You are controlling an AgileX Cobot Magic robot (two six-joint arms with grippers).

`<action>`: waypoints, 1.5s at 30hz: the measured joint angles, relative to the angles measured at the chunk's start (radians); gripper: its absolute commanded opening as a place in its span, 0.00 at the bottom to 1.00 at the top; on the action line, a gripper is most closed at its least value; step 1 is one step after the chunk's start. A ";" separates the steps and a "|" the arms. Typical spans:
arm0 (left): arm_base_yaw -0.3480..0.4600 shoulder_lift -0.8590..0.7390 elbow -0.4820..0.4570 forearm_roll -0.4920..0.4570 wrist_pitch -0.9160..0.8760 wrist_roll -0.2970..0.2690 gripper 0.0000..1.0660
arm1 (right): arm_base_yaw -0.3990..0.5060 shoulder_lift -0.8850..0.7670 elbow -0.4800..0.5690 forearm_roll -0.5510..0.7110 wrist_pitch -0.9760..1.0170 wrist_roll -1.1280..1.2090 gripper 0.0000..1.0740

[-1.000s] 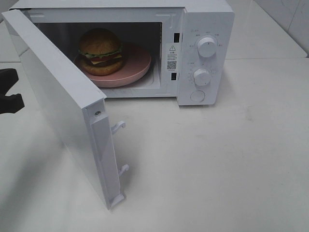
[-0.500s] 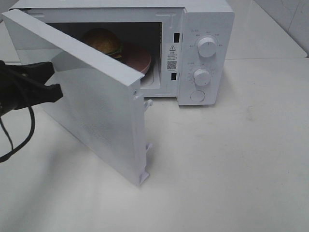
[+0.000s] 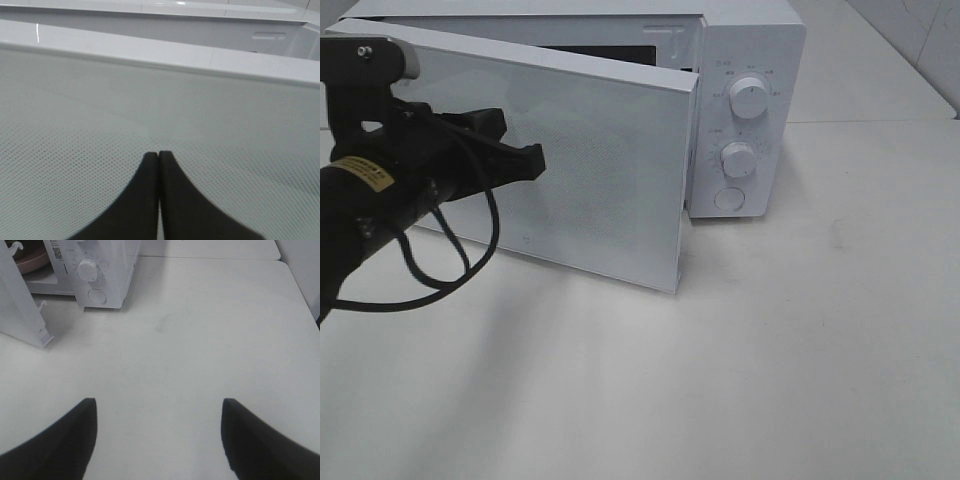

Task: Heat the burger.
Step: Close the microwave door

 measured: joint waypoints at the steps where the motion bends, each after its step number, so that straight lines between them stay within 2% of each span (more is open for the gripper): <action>1: 0.000 0.000 0.000 0.000 0.000 0.000 0.00 | 0.000 0.000 0.000 0.000 0.000 0.000 0.64; 3: -0.011 0.010 -0.014 -0.021 0.000 0.020 0.00 | 0.000 0.000 0.000 0.000 0.000 0.000 0.64; 5: -0.054 0.055 -0.085 -0.125 0.000 0.088 0.00 | 0.000 0.000 0.000 0.000 0.000 0.000 0.64; 6: -0.054 0.055 -0.085 -0.125 0.000 0.088 0.00 | 0.000 0.000 0.000 0.000 0.000 0.000 0.64; 7: -0.069 0.074 -0.119 -0.167 0.000 0.115 0.00 | 0.000 0.000 0.000 0.000 0.000 0.000 0.64; 8: -0.069 0.074 -0.119 -0.167 0.000 0.115 0.00 | 0.000 0.000 0.000 0.000 0.000 0.000 0.64; 10: -0.083 0.103 -0.174 -0.217 0.009 0.160 0.00 | 0.000 0.000 0.000 0.000 0.000 0.000 0.64; 13: -0.083 0.113 -0.190 -0.229 0.018 0.170 0.00 | 0.000 0.000 0.000 0.000 0.000 0.000 0.64; 15: -0.083 0.149 -0.266 -0.266 0.046 0.205 0.00 | 0.000 0.000 0.000 0.000 0.000 0.000 0.64; 20: -0.083 0.198 -0.339 -0.291 0.055 0.235 0.00 | 0.000 0.000 0.000 0.000 0.000 0.000 0.64; 33: -0.104 0.294 -0.472 -0.307 0.135 0.251 0.00 | 0.000 0.000 0.000 0.000 0.000 0.000 0.64; 39: -0.109 0.342 -0.558 -0.327 0.164 0.318 0.00 | 0.000 0.000 0.000 0.000 0.000 0.000 0.64; 45: -0.108 0.359 -0.595 -0.337 0.201 0.339 0.00 | 0.000 0.000 0.000 0.000 0.000 0.000 0.64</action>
